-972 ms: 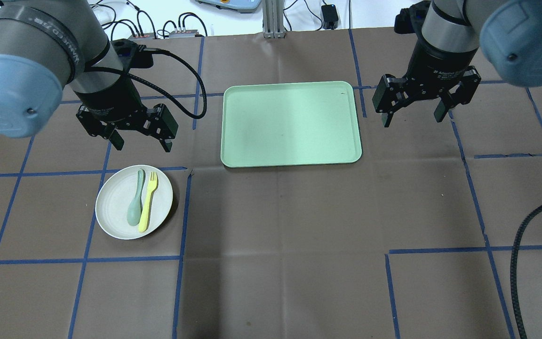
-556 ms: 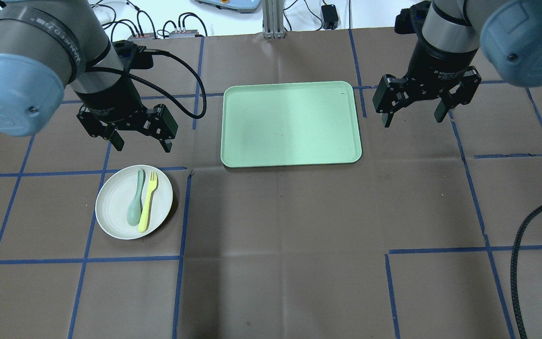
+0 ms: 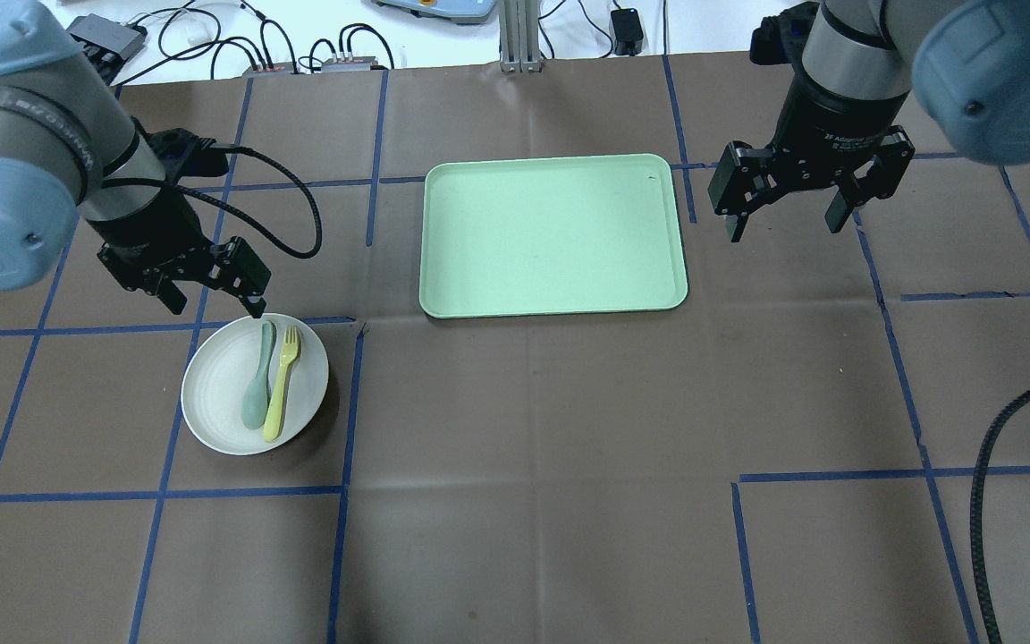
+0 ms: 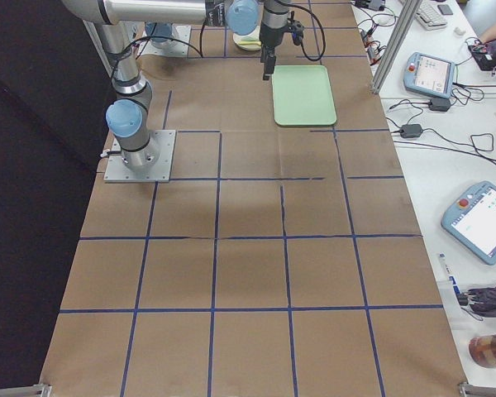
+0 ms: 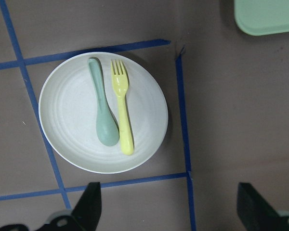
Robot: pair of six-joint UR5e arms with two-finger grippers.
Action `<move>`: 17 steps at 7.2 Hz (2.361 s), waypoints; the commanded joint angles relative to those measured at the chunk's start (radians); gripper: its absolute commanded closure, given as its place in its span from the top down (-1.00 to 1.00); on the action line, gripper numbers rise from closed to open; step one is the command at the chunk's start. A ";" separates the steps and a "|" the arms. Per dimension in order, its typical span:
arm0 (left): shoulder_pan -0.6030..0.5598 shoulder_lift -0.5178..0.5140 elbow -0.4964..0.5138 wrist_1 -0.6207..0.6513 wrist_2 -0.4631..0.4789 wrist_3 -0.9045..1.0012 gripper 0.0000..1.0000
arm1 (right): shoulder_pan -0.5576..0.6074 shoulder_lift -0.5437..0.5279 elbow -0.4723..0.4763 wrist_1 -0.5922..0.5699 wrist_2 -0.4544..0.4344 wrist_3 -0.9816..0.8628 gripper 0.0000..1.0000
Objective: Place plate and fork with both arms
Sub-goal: 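Lower the left gripper to the white plate rim and grasp it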
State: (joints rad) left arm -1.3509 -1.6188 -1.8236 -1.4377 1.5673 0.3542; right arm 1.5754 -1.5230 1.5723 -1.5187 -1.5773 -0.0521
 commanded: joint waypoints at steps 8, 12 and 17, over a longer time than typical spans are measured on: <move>0.276 -0.288 -0.146 0.393 -0.013 0.423 1.00 | 0.000 0.001 0.000 0.000 -0.001 -0.005 1.00; 0.274 -0.274 -0.211 0.395 -0.110 0.523 0.68 | -0.002 0.000 0.002 0.000 -0.003 -0.006 1.00; 0.282 -0.262 -0.204 0.387 -0.104 0.514 -0.87 | -0.002 0.000 0.002 0.000 -0.001 -0.006 1.00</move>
State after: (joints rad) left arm -1.0713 -1.8865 -2.0282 -1.0489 1.4660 0.8688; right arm 1.5735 -1.5232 1.5738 -1.5187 -1.5785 -0.0583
